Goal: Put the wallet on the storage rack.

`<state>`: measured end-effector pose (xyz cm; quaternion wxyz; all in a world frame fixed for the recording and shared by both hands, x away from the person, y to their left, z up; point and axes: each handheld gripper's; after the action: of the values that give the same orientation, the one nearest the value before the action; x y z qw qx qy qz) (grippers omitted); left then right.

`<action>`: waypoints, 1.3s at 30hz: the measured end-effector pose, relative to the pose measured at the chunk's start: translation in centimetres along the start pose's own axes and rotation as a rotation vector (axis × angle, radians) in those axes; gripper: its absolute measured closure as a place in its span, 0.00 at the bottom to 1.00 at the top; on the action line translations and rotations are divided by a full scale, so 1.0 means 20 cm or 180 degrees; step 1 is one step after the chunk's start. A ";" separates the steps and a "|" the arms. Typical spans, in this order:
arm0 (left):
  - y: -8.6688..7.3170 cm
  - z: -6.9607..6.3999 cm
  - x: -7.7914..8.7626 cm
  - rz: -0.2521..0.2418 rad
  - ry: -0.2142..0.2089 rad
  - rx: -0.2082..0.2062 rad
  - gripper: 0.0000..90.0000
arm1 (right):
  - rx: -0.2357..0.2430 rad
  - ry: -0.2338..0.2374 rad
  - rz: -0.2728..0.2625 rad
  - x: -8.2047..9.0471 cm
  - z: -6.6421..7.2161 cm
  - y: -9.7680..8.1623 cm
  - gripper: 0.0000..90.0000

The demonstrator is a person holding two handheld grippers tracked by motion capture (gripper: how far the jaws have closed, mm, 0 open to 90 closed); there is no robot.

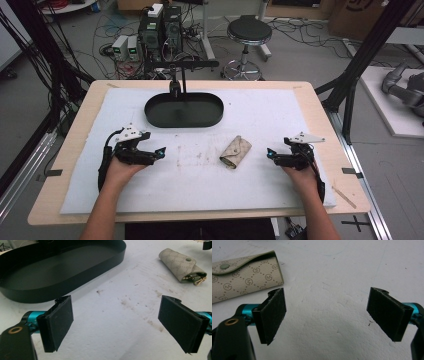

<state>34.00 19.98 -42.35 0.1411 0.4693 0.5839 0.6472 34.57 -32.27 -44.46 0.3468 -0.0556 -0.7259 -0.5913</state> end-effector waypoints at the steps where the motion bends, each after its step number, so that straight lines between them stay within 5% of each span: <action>1: 0.01 -0.01 -0.01 -0.0001 -0.0022 -0.0001 0.14 | -0.0007 0.0007 -0.0009 0.00 0.00 0.00 0.18; 21: 0.16 -0.24 -0.34 0.0149 -0.0353 -0.0107 0.14 | -0.0069 -0.0034 -0.0032 0.10 -0.02 -0.07 0.18; 31: 0.25 -0.39 -0.57 0.0380 -0.0500 -0.0267 0.14 | -0.0098 -0.0063 -0.0052 0.12 -0.04 -0.09 0.18; 39: 0.29 -0.47 -0.73 0.0495 -0.0601 -0.0260 0.14 | -0.0113 -0.0047 -0.0055 0.12 -0.04 -0.09 0.18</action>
<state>36.50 1.87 -42.53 0.1639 0.5659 0.5030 0.6324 32.38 -34.32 -44.49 0.3353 -0.0598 -0.7184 -0.6066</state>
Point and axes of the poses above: each handheld gripper's, and its own axes: x roughly backward along the jaws, y roughly out of its top, z roughly to its left, and after that the axes turned 7 degrees about -y, right-handed
